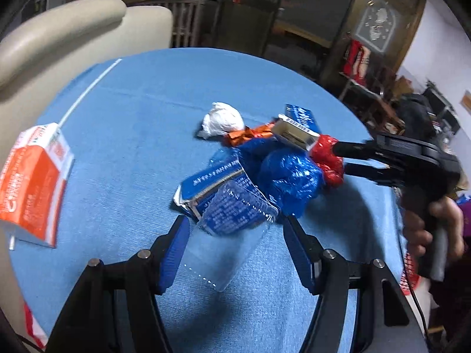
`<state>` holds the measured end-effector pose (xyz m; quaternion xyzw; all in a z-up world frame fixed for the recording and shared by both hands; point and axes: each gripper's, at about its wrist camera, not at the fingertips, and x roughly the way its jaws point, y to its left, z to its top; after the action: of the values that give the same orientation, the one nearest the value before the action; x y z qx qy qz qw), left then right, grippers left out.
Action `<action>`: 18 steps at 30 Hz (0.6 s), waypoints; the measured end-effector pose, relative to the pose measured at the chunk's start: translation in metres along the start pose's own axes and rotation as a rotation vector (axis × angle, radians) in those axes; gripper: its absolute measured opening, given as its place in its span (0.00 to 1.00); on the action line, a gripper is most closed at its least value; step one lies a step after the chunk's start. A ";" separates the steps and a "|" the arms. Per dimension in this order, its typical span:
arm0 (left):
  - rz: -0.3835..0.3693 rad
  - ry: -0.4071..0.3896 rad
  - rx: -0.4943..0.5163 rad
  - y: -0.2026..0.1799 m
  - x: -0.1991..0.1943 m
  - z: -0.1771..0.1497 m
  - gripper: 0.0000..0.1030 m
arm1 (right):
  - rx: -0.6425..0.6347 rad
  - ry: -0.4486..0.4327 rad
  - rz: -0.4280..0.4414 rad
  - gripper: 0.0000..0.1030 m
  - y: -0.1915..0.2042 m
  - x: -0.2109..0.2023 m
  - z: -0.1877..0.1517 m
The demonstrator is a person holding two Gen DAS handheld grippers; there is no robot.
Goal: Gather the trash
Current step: 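Grasp the clear plastic tray with the left gripper while the right grasps the red bag, then carry the tray and red bag to the basket and release both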
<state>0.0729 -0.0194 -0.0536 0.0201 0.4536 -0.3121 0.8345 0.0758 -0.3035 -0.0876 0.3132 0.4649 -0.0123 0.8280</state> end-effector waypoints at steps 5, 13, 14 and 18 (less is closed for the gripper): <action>-0.025 -0.002 0.024 0.001 0.004 0.001 0.65 | -0.023 -0.003 -0.042 0.47 0.005 0.024 -0.002; -0.052 -0.011 0.063 -0.004 0.013 -0.003 0.59 | -0.024 -0.020 -0.009 0.46 -0.006 0.000 -0.024; -0.050 -0.018 0.062 -0.004 0.011 -0.004 0.59 | -0.024 -0.026 0.003 0.46 -0.008 -0.005 -0.028; -0.056 -0.028 0.048 -0.006 0.006 -0.009 0.57 | -0.018 -0.052 0.048 0.46 -0.016 -0.030 -0.041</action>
<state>0.0651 -0.0245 -0.0616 0.0230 0.4349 -0.3464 0.8309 0.0221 -0.3031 -0.0877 0.3165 0.4356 0.0034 0.8427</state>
